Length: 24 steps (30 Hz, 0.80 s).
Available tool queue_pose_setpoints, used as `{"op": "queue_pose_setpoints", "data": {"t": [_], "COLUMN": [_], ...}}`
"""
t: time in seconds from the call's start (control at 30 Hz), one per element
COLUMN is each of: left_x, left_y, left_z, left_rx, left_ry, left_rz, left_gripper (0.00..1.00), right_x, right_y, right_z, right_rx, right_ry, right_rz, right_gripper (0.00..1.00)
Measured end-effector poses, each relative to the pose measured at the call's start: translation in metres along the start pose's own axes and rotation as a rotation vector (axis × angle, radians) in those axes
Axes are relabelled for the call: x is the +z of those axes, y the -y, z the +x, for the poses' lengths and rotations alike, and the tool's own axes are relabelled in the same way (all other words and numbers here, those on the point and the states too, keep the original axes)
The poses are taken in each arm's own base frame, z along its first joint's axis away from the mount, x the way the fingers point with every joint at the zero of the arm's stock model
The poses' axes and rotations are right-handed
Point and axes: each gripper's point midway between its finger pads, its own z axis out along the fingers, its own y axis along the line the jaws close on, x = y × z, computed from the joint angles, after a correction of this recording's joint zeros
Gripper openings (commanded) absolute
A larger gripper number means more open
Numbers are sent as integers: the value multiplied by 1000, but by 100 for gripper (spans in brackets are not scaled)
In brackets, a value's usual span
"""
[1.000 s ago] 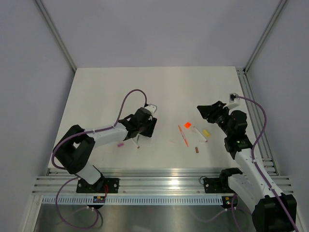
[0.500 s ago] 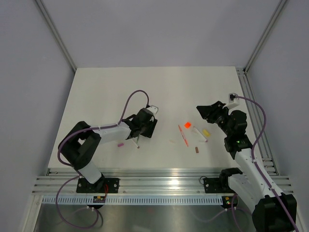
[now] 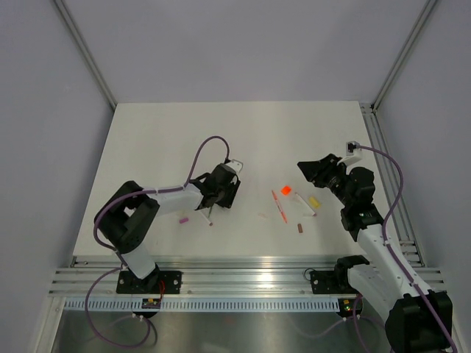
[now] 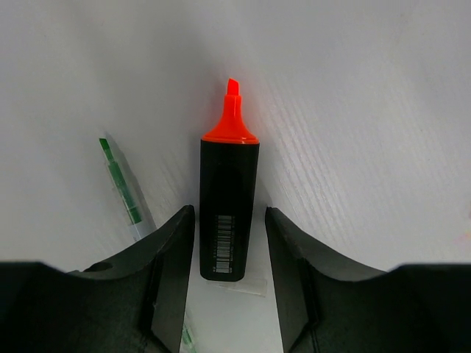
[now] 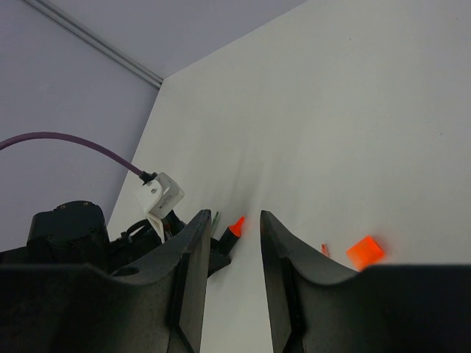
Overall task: Insert the pens into the pen caps
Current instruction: Pick up the pen from the center of the board.
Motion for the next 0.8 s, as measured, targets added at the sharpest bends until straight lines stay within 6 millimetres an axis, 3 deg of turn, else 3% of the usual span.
{"op": "queue_pose_setpoints", "data": {"t": [0.17,0.27,0.5,0.8], "left_x": [3,3,4,7], "left_y": [0,0,0,0], "left_z": [-4,-5,-5,-9], "left_rx": [3,9,12,18], "left_ry": [6,7,7,11], "left_rz": [-4,-4,-5,-13], "left_gripper": [33,31,34,41], "right_x": [0,0,0,0], "right_y": [-1,-1,-2,-3], "right_z": [1,1,1,4], "right_rx": [-1,-1,-1,2], "right_ry": [-3,-4,-5,-19], "right_rz": [-4,-6,-7,-11], "right_gripper": [40,40,42,58]}}
